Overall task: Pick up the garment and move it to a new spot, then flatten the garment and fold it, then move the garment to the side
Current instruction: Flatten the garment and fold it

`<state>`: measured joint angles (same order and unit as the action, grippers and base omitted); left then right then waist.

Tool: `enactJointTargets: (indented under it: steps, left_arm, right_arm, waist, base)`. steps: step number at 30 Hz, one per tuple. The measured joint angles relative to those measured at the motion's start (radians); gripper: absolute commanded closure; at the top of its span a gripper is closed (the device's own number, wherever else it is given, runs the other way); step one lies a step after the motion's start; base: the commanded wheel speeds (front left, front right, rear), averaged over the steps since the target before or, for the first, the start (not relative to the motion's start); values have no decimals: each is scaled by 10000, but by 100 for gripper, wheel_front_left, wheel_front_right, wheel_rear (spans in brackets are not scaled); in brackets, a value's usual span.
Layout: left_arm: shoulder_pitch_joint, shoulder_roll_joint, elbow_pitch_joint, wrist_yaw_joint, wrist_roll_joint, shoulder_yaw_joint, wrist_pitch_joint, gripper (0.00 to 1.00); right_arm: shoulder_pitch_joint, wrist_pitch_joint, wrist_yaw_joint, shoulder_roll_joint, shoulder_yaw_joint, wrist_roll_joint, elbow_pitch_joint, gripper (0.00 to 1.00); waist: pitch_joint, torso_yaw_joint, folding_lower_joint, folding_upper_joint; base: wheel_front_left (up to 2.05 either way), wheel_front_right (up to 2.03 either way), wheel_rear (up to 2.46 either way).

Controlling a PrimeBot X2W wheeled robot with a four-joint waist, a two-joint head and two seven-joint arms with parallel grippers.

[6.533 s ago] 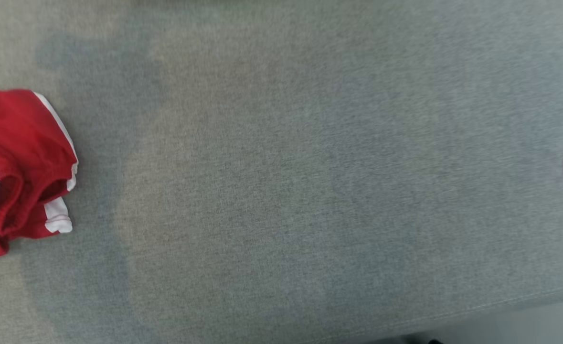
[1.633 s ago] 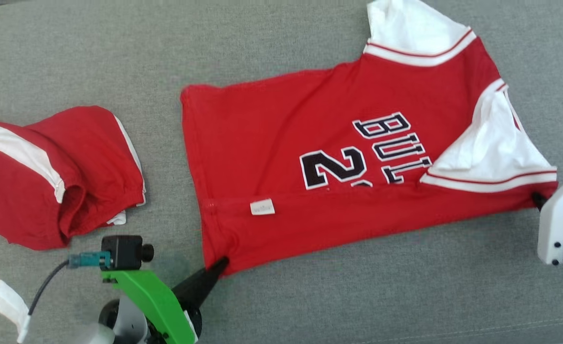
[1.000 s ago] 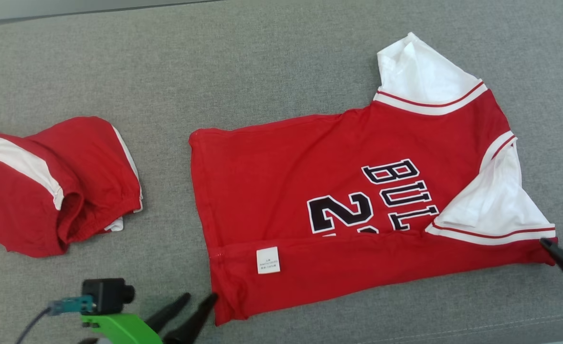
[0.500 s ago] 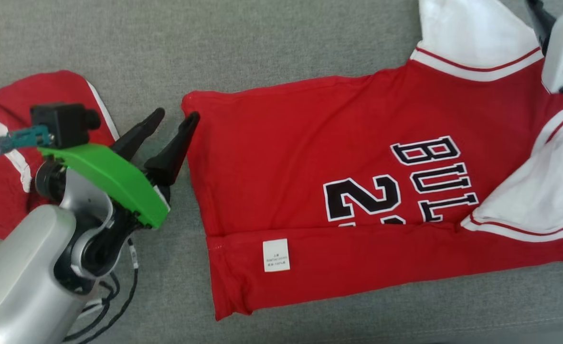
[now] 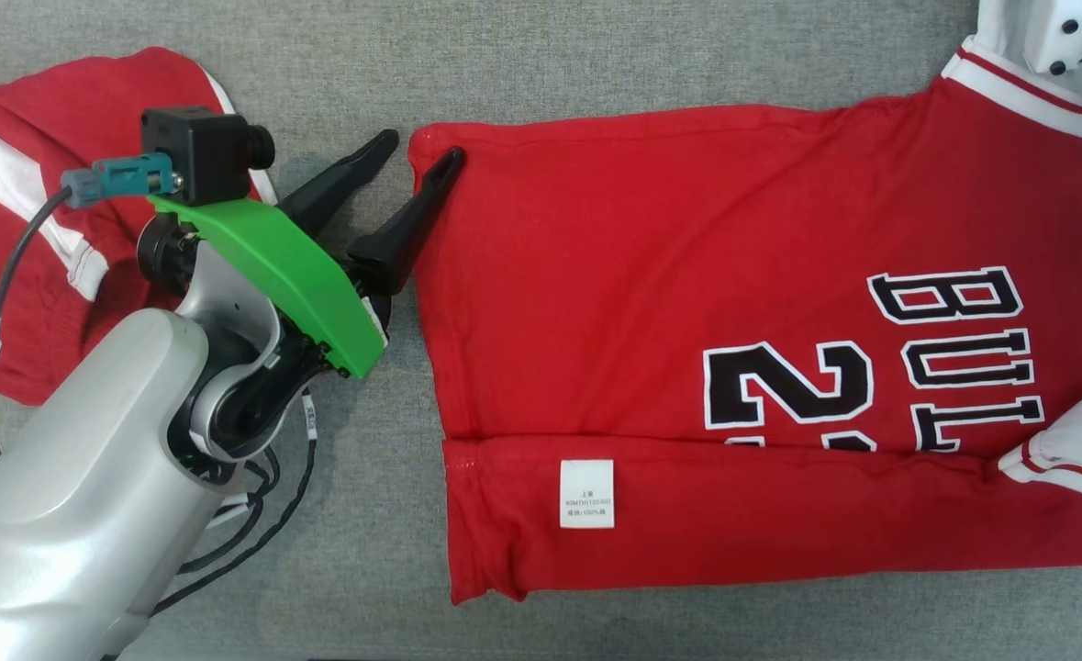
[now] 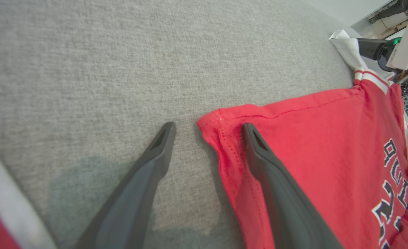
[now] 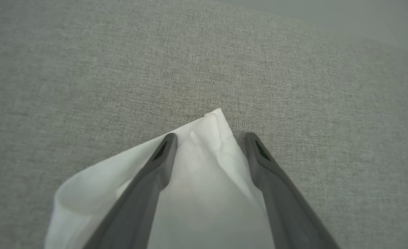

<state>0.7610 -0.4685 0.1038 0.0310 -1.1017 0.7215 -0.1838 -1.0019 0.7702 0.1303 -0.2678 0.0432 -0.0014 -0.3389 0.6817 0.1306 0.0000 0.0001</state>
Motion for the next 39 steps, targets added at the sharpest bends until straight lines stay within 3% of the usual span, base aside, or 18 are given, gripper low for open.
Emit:
enactJointTargets:
  steps: [3,4,5,17,25,31,39]
  left_arm:
    - [87,-50,12,-153,31,81,-113,0]
    - [88,-58,13,-198,27,86,-134,52]
    - [87,-71,0,-224,-8,88,-192,100]
    - [-181,-458,-391,150,-153,-426,184,100]
    - [-727,-846,-1241,700,-347,-940,481,100]
    - [-1496,-917,-1710,968,-422,-867,621,100]
    - [-3076,-1197,-2857,1404,-650,-773,1001,100]
  right_arm:
    - [-100,-21,0,27,44,73,-245,0]
    - [-122,-21,0,61,73,130,-307,58]
    - [-136,-19,0,127,88,261,-382,100]
    - [-507,-1745,13,600,1078,96,-583,100]
    - [-163,-2431,13,-36,610,988,29,100]
    - [1470,-2830,13,-176,439,1998,1175,100]
    - [4930,-2646,13,-25,815,3104,3722,100]
  waist:
    - [10,-18,0,0]
    - [-3,-36,0,0]
    - [-24,-59,0,0]
    - [-506,-477,1,0]
    - [-1074,-913,1,-1]
    - [-1558,-1183,0,0]
    - [-2489,-1514,0,0]
  base:
    - [0,0,0]
    - [0,0,0]
    - [0,0,0]
    - [0,0,0]
    - [0,0,0]
    - [0,0,0]
    - [0,0,0]
